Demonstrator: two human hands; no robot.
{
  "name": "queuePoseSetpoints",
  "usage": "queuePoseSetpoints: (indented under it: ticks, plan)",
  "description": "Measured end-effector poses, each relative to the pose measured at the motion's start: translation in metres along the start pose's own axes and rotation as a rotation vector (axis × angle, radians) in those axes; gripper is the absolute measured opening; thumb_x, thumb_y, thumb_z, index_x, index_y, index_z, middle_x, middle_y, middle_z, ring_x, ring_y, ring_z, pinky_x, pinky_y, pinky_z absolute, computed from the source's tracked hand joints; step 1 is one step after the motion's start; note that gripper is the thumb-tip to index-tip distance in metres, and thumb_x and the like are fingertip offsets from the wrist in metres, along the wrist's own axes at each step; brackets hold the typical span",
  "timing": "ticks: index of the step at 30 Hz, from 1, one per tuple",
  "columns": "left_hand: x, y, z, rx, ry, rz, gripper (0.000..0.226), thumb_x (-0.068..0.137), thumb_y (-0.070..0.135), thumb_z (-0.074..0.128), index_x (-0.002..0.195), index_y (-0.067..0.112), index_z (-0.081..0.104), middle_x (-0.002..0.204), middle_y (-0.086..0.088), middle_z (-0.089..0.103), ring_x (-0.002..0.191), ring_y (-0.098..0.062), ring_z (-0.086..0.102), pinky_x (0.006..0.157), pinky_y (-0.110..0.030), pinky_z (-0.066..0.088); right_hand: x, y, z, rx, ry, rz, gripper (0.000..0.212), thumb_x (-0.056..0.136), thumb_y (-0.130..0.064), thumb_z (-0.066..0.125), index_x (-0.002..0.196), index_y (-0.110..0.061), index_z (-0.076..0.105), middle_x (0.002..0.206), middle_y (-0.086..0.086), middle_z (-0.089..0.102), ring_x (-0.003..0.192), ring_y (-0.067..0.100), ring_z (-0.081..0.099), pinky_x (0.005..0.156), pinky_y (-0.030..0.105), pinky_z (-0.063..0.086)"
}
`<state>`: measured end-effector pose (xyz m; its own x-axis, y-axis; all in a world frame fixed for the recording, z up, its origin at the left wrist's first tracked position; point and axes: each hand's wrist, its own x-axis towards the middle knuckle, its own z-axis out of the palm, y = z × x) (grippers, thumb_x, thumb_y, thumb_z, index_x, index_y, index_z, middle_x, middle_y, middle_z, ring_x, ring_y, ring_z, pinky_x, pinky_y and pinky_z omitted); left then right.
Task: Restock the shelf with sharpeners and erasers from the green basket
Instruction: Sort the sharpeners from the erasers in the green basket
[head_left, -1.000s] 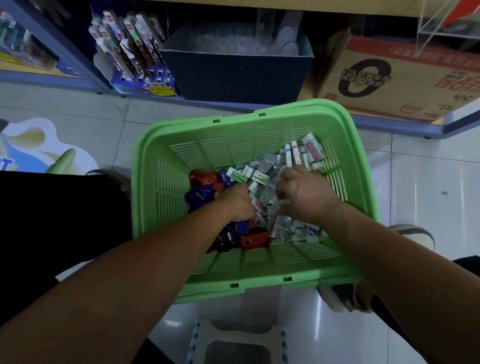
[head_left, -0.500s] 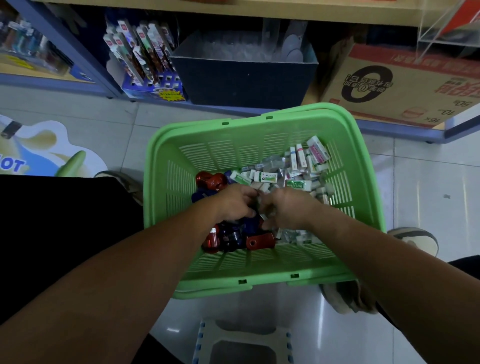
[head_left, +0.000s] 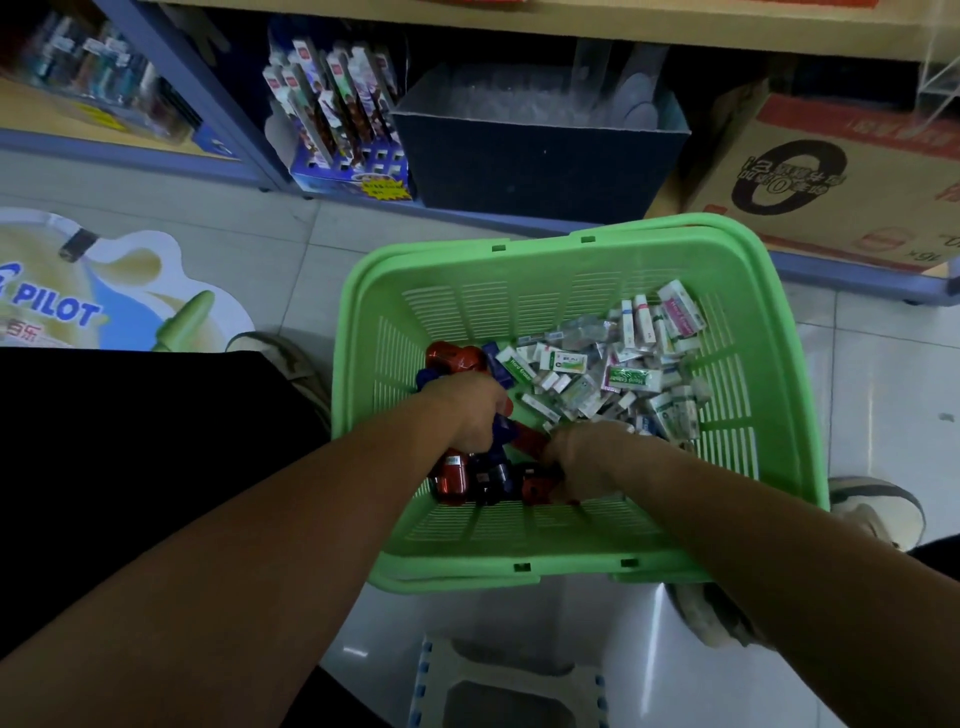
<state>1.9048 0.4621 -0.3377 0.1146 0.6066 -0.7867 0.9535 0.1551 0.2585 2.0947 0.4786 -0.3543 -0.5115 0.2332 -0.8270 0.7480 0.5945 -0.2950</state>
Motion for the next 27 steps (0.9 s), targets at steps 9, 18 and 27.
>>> queuePoseSetpoints:
  ticks: [9,18,27]
  plan:
    - [-0.004,0.010,-0.001,0.122,0.071,0.030,0.055,0.079,0.024,0.071,0.134,0.025,0.065,0.125,-0.005,0.058,0.114,-0.025,0.056,0.097,-0.045,0.054,-0.008,0.015,-0.010,0.461,-0.062,-0.046,0.036,0.083,-0.020,0.085,0.115,-0.024,0.069,0.103,-0.006,0.067,0.087,0.008,0.064,0.064,0.019,0.046]
    - [0.004,0.029,0.011,0.013,-0.100,0.159,0.036,0.090,0.044,0.074,0.118,0.022,0.070,0.119,0.001,0.061,0.102,-0.019,0.056,0.080,-0.031,0.046,-0.047,0.043,-0.055,0.550,0.311,0.122,0.048,0.085,-0.027,0.084,0.126,-0.019,0.061,0.108,0.002,0.068,0.085,0.012,0.066,0.068,0.024,0.050]
    - [0.009,0.034,0.030,0.094,-0.071,0.145,0.052,0.082,0.042,0.082,0.125,0.031,0.055,0.129,0.001,0.059,0.109,-0.021,0.050,0.101,-0.037,0.031,-0.041,0.047,-0.045,0.649,0.380,0.096,0.059,0.083,-0.034,0.086,0.133,-0.018,0.059,0.117,0.002,0.069,0.102,0.021,0.068,0.093,0.036,0.058]
